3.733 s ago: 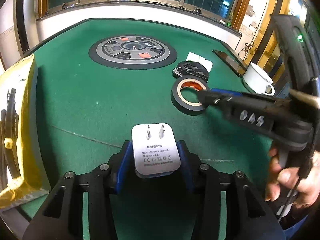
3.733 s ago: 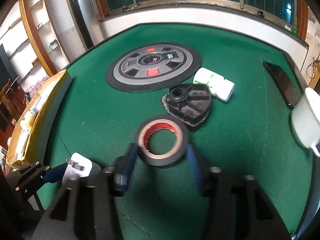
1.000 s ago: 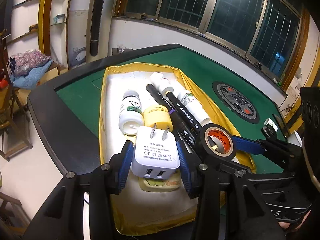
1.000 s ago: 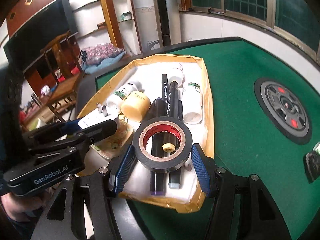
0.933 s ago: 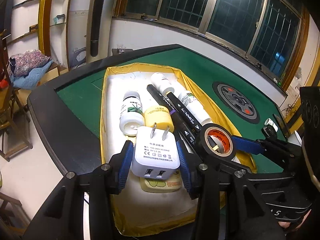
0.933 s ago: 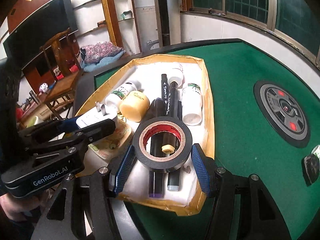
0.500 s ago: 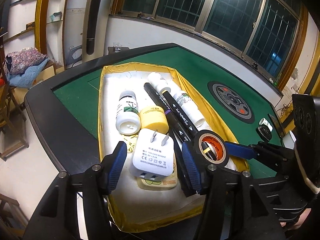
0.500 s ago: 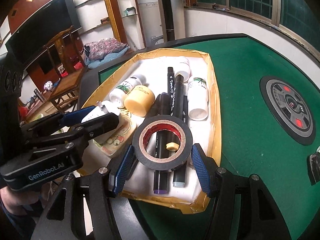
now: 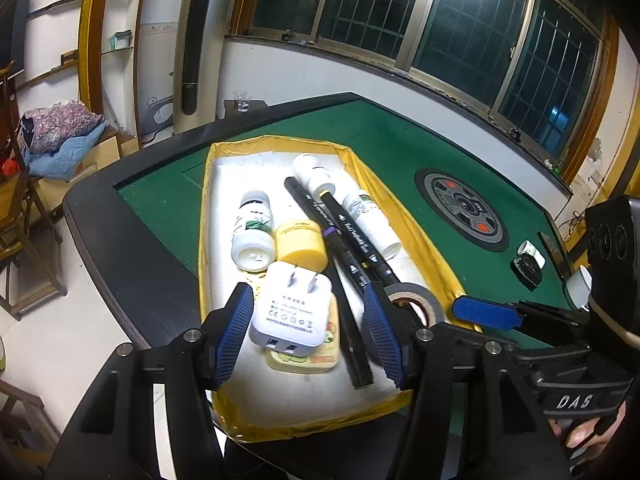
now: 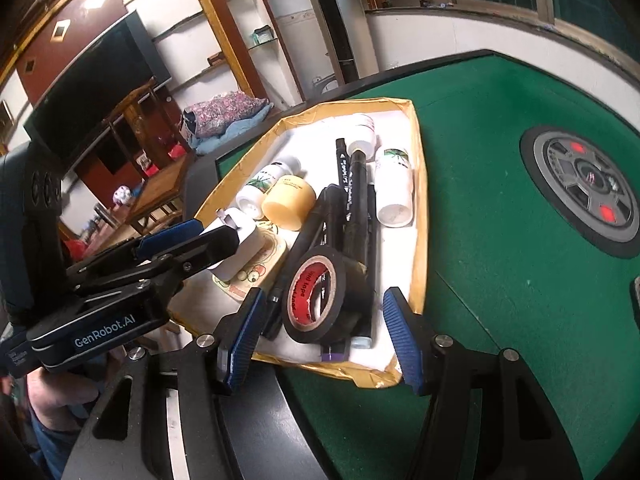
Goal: Organize rigid objects
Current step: 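Release the charger and tape roll into the tray and withdraw both grippers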
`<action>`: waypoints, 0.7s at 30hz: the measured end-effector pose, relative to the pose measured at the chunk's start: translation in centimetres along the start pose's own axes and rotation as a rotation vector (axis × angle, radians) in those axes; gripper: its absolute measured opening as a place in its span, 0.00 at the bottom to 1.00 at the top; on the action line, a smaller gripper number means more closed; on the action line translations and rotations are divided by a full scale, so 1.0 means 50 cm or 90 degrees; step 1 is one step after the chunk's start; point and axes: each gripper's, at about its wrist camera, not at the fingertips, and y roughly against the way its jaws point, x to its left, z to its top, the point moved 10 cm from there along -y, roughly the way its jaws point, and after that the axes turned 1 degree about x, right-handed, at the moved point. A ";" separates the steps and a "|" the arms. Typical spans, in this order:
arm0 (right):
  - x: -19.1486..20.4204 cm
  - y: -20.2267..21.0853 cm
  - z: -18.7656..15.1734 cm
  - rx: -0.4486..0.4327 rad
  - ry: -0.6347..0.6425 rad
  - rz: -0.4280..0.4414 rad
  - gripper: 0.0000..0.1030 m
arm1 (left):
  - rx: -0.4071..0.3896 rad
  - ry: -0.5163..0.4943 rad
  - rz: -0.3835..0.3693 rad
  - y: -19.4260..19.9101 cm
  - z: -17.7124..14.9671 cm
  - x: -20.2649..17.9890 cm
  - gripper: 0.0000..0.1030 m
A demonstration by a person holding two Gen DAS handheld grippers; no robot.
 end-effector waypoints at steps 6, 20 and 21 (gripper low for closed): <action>-0.055 0.061 0.010 -0.031 -0.067 0.052 0.54 | -0.030 -0.031 -0.030 0.036 0.018 -0.070 0.55; -0.546 0.259 -0.032 -0.126 -0.347 -0.206 0.54 | 0.076 -0.178 -0.165 -0.023 -0.117 -0.356 0.55; -0.569 0.257 -0.039 -0.124 -0.367 -0.208 0.54 | 0.081 -0.187 -0.168 -0.024 -0.124 -0.366 0.55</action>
